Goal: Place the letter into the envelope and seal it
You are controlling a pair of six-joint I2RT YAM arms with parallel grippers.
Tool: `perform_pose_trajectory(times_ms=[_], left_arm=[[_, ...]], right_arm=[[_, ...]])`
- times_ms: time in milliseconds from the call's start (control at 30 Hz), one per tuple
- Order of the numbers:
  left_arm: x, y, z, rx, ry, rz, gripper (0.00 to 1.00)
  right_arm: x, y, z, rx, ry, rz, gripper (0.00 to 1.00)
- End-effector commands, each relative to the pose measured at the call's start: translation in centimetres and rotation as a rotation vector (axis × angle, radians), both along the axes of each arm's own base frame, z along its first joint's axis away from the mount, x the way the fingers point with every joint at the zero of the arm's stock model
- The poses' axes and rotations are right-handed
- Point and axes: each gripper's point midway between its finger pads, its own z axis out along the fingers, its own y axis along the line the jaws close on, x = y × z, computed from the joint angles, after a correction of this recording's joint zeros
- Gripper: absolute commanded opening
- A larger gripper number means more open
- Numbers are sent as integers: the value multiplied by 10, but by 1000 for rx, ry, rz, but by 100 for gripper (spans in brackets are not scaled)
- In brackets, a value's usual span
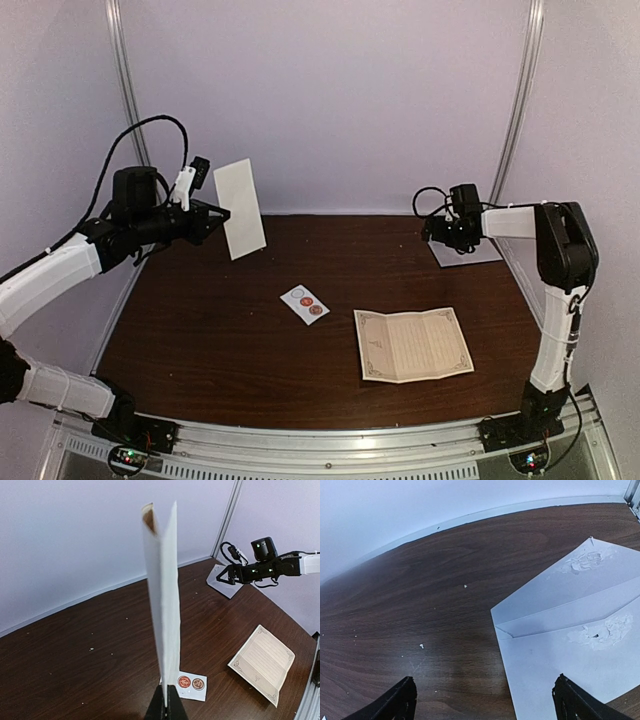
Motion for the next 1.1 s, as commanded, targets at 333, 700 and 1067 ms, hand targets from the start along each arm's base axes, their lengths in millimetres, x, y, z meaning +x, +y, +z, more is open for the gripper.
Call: perform_pose_trajectory(times_ms=[333, 700, 1067], left_arm=[[-4, -3, 9, -10, -42, -29, 0], [-3, -2, 9, -5, -48, -17, 0], [-2, 0, 8, 4, -51, -6, 0]], right_arm=[[-14, 16, -55, 117, 116, 117, 93], [-77, 64, -81, 257, 221, 265, 90], [-191, 163, -93, 289, 363, 547, 89]])
